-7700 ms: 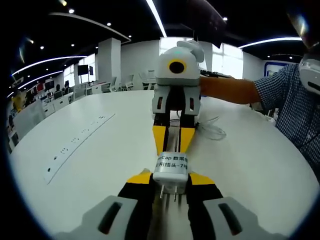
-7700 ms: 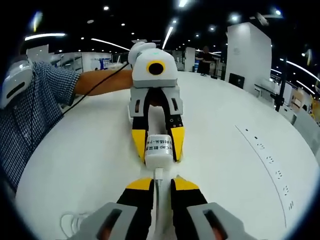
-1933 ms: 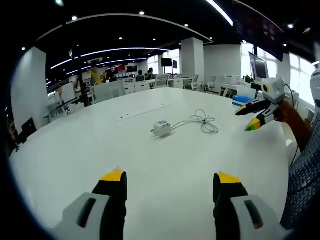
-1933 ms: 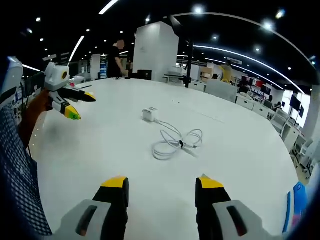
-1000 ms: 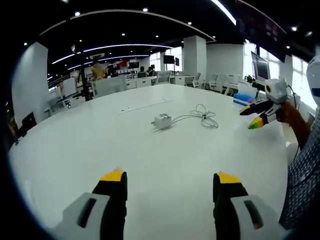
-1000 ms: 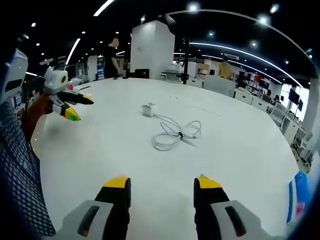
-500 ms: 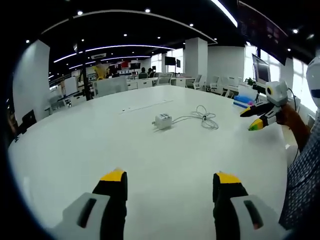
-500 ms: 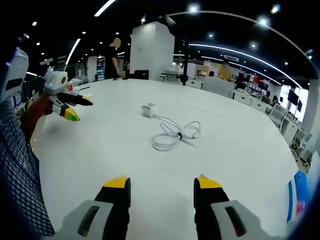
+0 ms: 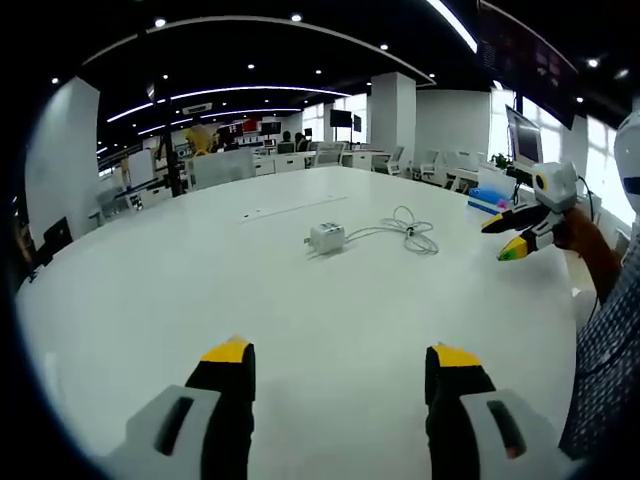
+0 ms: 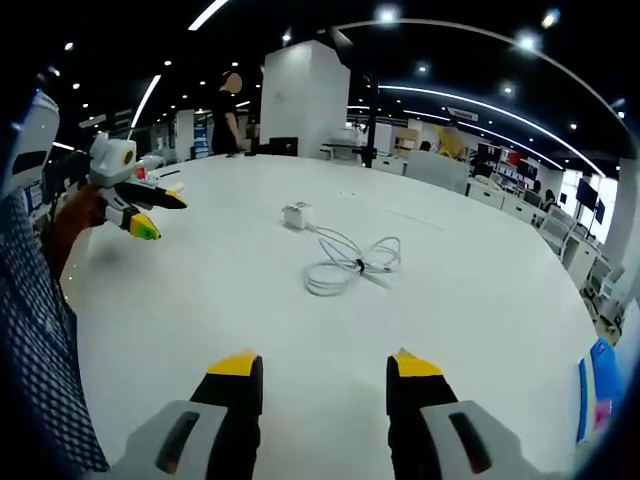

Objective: Plug the desk Type‑C cable into the charger adapter.

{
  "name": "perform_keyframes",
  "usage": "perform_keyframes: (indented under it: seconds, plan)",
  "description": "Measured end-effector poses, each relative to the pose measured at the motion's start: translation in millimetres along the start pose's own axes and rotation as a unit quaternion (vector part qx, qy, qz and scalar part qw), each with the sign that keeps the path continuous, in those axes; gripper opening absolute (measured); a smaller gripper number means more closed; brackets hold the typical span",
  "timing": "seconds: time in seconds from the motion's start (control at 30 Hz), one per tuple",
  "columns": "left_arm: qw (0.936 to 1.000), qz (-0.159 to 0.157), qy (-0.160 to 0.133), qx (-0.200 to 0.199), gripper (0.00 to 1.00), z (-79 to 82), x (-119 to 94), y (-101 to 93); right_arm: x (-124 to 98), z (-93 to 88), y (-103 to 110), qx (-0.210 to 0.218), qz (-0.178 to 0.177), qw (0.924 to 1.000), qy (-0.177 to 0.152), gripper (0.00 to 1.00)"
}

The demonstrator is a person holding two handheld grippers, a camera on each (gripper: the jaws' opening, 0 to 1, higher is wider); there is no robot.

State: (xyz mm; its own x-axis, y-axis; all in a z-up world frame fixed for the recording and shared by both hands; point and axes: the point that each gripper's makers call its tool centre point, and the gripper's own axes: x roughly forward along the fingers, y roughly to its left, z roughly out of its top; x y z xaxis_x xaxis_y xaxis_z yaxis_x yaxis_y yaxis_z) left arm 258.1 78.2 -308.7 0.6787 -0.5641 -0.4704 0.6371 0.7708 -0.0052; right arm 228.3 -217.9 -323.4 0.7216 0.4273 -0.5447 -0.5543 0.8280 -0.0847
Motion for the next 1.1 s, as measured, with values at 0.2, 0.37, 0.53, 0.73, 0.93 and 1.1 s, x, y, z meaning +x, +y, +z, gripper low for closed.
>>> perform_keyframes:
  seconds: [0.2,0.37,0.53,0.73,0.93,1.1]
  plan:
    - [1.0000,0.001,0.003,0.003,0.69,-1.5,0.5,-0.5,0.9,-2.3,1.6,-0.003,0.003,1.0000,0.003,0.51]
    - [1.0000,0.002,0.001,0.004,0.69,-2.3,-0.3,-1.5,-0.6,-3.2,3.3,-0.005,0.003,1.0000,0.003,0.51]
    - [1.0000,0.004,-0.002,-0.005,0.69,-6.0,-0.5,-0.4,-0.8,-4.2,2.7,-0.002,0.001,1.0000,0.002,0.50]
    - [0.9999,0.001,-0.005,-0.010,0.69,-8.4,-1.2,-2.9,0.9,-5.6,5.8,-0.002,0.005,1.0000,0.002,0.50]
    - [0.9999,-0.002,-0.004,-0.009,0.69,-8.9,0.7,-5.0,2.6,-7.8,5.3,-0.003,0.005,1.0000,0.004,0.49]
    - [1.0000,-0.005,-0.008,-0.002,0.70,-4.6,2.6,-6.7,0.7,-7.9,4.0,-0.003,0.004,1.0000,0.003,0.49]
